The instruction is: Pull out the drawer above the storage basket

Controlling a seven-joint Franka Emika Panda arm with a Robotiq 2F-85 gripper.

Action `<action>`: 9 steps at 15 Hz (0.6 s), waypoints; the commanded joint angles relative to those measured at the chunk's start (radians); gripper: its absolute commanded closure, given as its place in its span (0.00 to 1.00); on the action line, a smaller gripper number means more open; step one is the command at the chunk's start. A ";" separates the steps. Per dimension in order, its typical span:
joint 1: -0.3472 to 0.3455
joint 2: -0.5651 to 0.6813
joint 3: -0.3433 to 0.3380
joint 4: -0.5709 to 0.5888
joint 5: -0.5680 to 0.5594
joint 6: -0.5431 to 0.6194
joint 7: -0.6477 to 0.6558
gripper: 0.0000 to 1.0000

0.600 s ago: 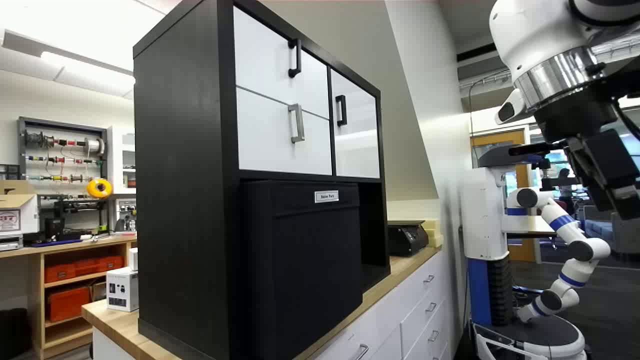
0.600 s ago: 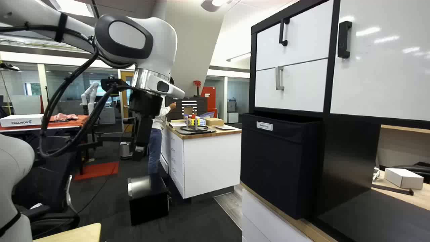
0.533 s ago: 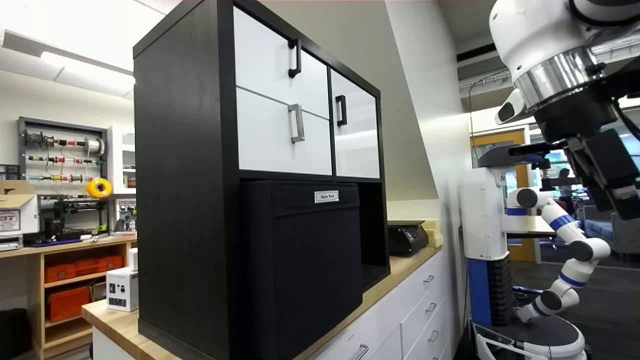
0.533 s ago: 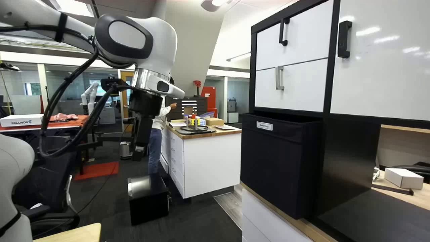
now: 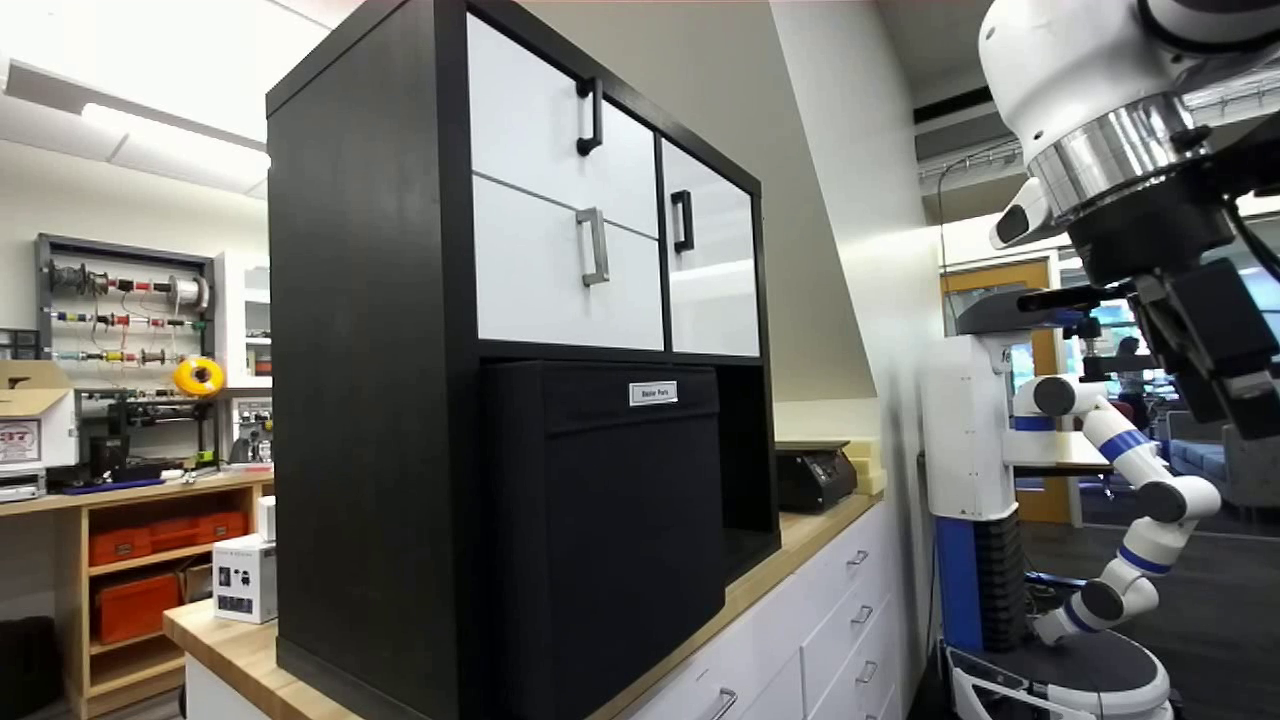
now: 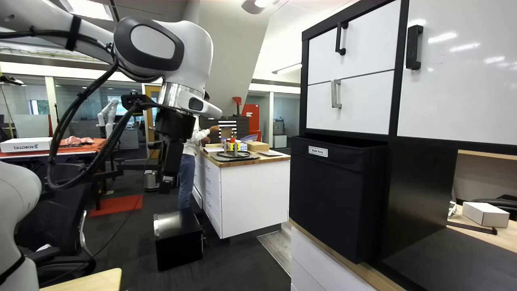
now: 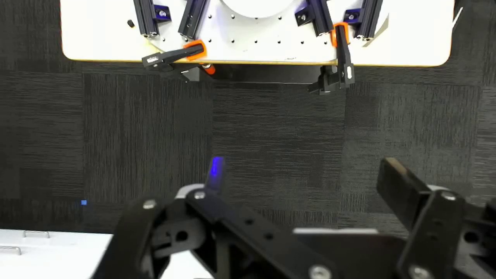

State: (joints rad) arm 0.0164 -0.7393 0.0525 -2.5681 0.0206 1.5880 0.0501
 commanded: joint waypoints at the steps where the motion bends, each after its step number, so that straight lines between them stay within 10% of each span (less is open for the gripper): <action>1: 0.003 -0.003 0.001 0.007 -0.009 0.016 0.000 0.00; 9: -0.008 0.039 0.015 0.099 -0.063 0.199 0.011 0.00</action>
State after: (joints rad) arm 0.0162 -0.7313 0.0610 -2.5188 -0.0134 1.7216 0.0492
